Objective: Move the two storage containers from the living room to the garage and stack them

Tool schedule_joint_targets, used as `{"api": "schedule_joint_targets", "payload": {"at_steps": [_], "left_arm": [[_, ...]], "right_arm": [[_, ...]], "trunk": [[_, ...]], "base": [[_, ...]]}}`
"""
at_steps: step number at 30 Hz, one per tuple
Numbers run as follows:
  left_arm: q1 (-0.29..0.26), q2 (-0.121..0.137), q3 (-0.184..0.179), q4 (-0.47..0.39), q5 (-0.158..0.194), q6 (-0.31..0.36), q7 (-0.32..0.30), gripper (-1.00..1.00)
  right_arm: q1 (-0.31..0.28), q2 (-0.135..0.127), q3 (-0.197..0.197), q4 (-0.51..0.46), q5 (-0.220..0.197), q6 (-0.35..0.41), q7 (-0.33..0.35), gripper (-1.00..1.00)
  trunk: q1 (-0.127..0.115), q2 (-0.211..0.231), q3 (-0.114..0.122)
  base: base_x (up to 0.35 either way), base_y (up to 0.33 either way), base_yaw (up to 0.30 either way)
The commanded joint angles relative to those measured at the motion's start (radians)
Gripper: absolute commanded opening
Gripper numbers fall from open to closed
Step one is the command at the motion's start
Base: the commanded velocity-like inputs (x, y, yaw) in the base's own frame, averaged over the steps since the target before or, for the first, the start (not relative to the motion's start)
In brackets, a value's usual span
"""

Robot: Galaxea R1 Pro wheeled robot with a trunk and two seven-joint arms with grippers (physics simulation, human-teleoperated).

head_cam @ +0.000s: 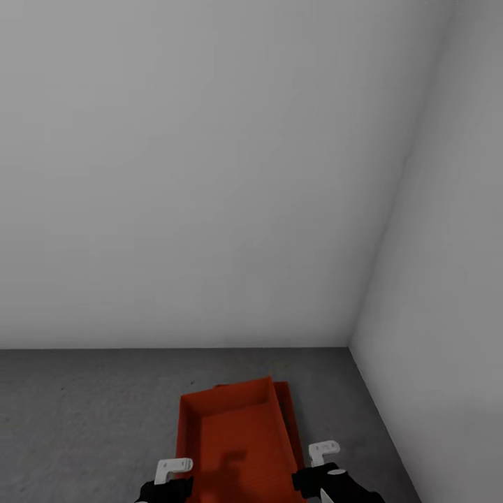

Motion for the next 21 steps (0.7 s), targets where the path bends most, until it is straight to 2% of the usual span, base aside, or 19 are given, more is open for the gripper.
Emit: {"api": "schedule_joint_targets", "payload": {"at_steps": [1, 21], "left_arm": [[0.000, 0.000, -0.009, 0.001, 0.009, -0.004, 0.003, 1.00], [0.047, 0.002, -0.009, 0.001, 0.010, -0.005, 0.003, 1.00]], "right_arm": [[0.000, 0.000, 0.007, -0.001, 0.003, 0.007, -0.003, 1.00], [0.032, -0.001, 0.006, 0.006, 0.003, 0.001, -0.003, 1.00]], "trunk": [[-0.004, 0.007, 0.002], [-0.081, 0.147, 0.065]], "base": [[0.000, 0.000, 0.000], [0.000, 0.000, 0.000]]}}
